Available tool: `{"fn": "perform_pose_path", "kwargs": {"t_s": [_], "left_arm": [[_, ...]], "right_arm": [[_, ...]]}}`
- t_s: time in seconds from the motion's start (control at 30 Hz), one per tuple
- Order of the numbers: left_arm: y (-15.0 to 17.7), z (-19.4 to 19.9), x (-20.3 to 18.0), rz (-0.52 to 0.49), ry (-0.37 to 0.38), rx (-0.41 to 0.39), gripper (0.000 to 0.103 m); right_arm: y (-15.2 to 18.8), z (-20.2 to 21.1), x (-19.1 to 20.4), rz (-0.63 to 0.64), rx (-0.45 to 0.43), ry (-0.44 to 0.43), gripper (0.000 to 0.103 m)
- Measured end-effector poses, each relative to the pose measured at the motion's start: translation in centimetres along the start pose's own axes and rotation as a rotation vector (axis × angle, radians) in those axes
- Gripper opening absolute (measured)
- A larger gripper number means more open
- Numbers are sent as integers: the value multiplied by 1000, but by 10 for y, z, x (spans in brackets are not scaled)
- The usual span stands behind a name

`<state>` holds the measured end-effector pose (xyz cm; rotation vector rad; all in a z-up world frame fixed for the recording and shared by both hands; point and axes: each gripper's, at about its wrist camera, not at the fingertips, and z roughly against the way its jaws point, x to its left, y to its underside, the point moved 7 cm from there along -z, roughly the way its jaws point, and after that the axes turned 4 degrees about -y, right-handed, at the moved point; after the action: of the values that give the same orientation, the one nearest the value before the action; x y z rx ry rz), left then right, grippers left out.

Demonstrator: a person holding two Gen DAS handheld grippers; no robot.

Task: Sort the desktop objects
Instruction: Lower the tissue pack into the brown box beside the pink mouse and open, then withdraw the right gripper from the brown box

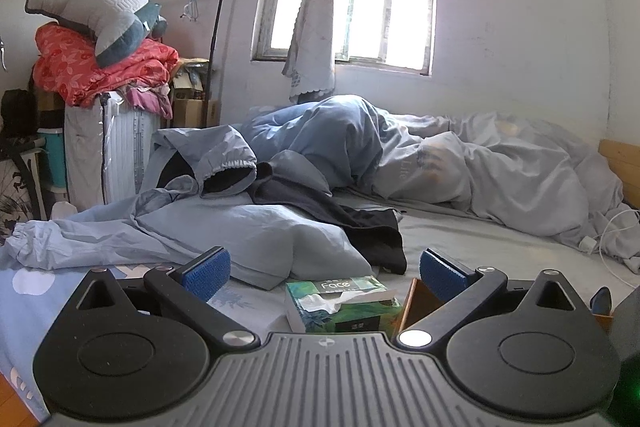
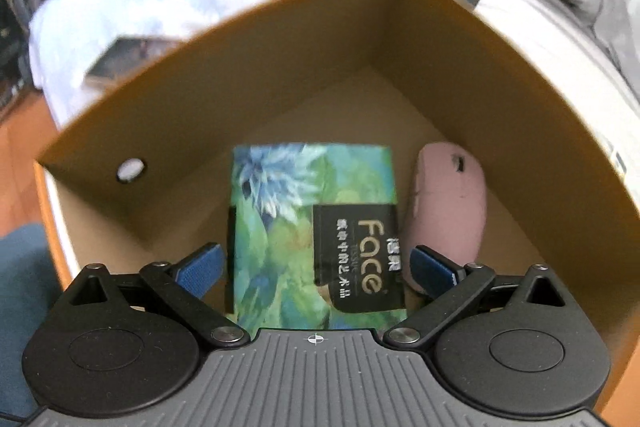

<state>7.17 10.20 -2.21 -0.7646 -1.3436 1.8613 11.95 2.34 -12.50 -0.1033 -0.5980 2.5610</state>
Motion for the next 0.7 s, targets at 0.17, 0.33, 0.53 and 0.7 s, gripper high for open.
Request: {"fn": "perform_pose_path", "kwargs": {"t_s": [0.17,0.33,0.53,0.7], "left_arm": [[-1,1,-2,-5,3,-1,103],[0,1,-5,-15,10,3,103],[1,3,-11,-31,30,6,103],[4,4,-16,-43,54,20,103]], "right_arm": [[2,32,-5,-44,-83,8,101],[9,65,-31,-113,-170,38,103],[34,97,-58,-240,-284,82,103],[62,125,-78,-373,-408,142,103]]}}
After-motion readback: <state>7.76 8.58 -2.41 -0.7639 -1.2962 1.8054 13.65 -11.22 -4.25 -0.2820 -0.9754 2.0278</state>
